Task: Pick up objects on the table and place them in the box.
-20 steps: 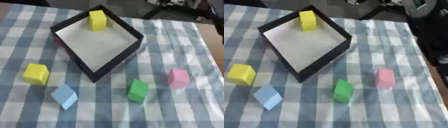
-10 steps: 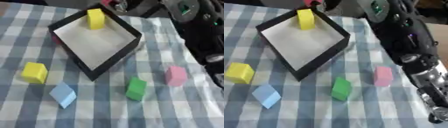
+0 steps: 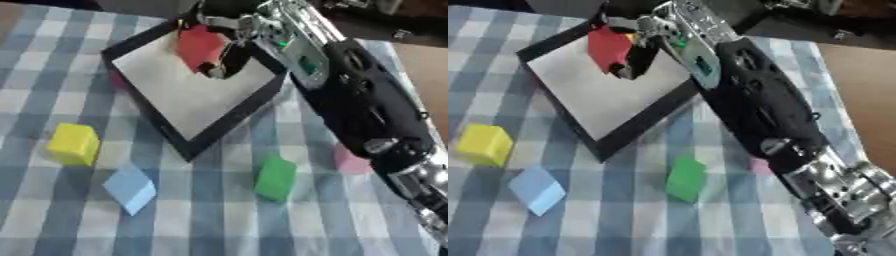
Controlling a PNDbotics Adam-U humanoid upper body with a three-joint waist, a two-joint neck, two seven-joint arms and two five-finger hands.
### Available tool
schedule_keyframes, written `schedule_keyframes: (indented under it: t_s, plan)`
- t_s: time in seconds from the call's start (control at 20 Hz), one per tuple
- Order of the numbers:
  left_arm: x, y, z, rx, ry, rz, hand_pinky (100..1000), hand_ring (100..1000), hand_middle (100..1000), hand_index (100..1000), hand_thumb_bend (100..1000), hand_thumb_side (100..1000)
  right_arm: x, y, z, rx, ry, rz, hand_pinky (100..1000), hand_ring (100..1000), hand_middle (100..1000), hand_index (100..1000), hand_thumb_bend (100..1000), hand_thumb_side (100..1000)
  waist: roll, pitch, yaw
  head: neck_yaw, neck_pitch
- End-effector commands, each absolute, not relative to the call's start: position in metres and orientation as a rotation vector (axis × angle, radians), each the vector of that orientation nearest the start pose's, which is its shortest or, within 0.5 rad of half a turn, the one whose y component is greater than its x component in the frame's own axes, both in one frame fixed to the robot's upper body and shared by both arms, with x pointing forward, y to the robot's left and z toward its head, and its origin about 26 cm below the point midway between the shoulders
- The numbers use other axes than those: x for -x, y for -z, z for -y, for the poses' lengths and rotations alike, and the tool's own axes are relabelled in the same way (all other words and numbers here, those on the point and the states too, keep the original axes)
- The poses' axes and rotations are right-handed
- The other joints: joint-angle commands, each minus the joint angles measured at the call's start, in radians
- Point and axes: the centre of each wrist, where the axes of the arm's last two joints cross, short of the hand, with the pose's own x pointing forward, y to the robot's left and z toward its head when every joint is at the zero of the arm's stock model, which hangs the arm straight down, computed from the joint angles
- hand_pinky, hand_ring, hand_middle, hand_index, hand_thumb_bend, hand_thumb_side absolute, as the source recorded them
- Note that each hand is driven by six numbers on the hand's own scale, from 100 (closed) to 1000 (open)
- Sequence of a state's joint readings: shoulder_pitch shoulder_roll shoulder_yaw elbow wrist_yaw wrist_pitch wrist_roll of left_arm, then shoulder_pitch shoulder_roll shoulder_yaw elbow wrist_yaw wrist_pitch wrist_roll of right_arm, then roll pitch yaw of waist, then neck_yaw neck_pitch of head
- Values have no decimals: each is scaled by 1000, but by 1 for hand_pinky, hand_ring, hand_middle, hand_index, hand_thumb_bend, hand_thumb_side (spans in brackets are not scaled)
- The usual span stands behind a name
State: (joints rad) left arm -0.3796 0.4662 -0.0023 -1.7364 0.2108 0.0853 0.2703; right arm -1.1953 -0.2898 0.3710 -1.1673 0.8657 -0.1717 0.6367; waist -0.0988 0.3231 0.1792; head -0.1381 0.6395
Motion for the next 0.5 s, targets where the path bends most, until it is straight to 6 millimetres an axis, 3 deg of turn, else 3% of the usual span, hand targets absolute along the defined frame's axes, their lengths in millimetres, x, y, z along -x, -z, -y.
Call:
schedule_keyframes:
  t_s: [0.05,0.35,0.5]
  plan:
    - [-342,-189,-302,-285,72,2049,746,720,816,844,421,710,-447,-314,106,-1147,2629,-2174,857,728,570,644,100,100,10,-39,0,-4,-1]
    - [-342,-188,-302,-280,66,2043,746,721,817,844,418,712,-449,-306,105,-1147,2674,-2147,863,754,611,685,100,100,10,-38,-1,-11,-1]
    - [-342,-187,-302,-278,65,2039,746,721,817,844,416,714,-450,-305,106,-1194,2690,-2114,881,823,764,830,178,103,10,-37,-2,-11,-1]
